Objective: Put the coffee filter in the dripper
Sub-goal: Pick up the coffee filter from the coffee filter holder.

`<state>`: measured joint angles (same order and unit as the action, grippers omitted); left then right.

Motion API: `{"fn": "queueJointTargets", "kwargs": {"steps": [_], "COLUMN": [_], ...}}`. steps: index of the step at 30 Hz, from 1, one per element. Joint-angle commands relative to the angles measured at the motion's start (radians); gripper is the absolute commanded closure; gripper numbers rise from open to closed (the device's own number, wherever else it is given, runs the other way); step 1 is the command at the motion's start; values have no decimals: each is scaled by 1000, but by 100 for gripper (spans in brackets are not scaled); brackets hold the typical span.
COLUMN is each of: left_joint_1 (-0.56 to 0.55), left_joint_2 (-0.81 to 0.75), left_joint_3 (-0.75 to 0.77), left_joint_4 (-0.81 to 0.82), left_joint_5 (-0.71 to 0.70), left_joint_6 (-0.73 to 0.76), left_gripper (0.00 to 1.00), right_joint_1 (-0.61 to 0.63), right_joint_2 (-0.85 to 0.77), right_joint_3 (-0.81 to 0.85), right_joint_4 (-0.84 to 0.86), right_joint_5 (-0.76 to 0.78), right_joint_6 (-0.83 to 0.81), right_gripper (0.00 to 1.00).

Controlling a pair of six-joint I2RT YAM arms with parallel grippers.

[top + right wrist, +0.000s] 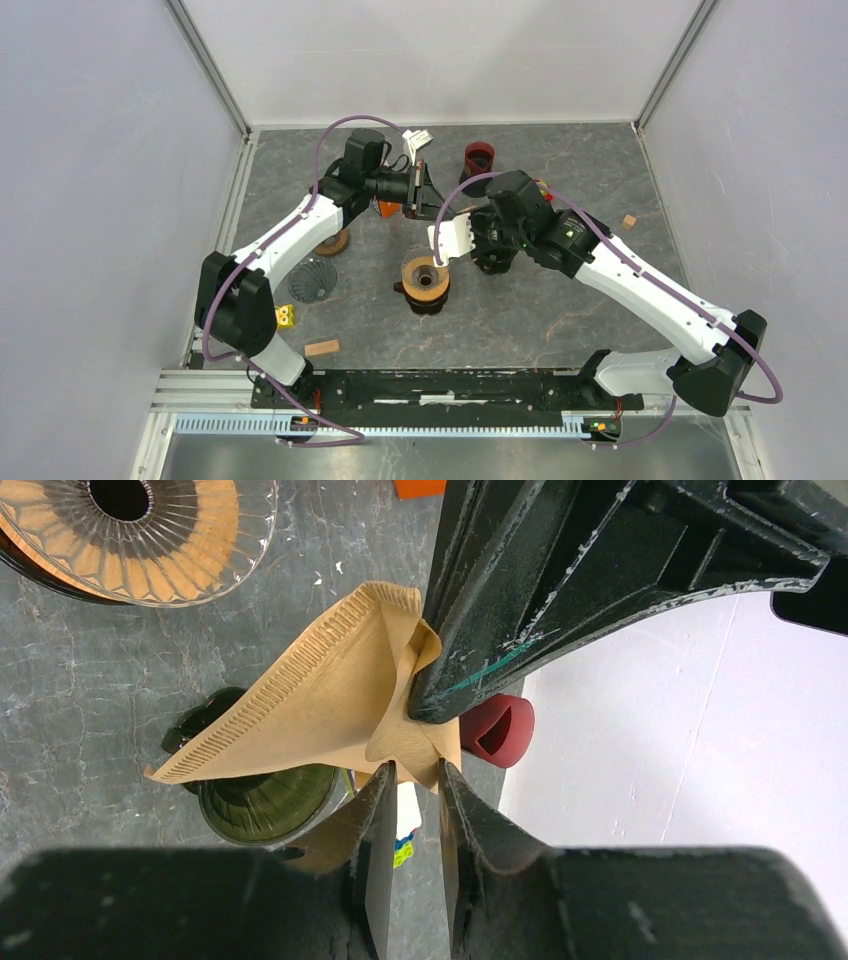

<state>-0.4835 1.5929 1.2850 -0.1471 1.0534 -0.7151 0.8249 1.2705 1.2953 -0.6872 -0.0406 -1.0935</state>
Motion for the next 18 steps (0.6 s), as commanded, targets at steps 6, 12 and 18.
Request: {"fn": "queueJointTargets", "kwargs": {"steps": [6, 12, 18], "left_joint_1": [0, 0, 0], "left_joint_2": [-30, -36, -38], "left_joint_3": [-12, -22, -25], "left_joint_4": [43, 44, 48], "left_joint_5": [39, 40, 42], "left_joint_6": [-40, -40, -40], "left_gripper": [98, 98, 98], "right_joint_1": [12, 20, 22], "right_joint_2": [-4, 4, 6], "right_joint_3": [4, 2, -1], "right_joint_4": [56, 61, 57], "right_joint_5": [19, 28, 34], "right_joint_6": [10, 6, -3], "right_gripper": [73, 84, 95]}}
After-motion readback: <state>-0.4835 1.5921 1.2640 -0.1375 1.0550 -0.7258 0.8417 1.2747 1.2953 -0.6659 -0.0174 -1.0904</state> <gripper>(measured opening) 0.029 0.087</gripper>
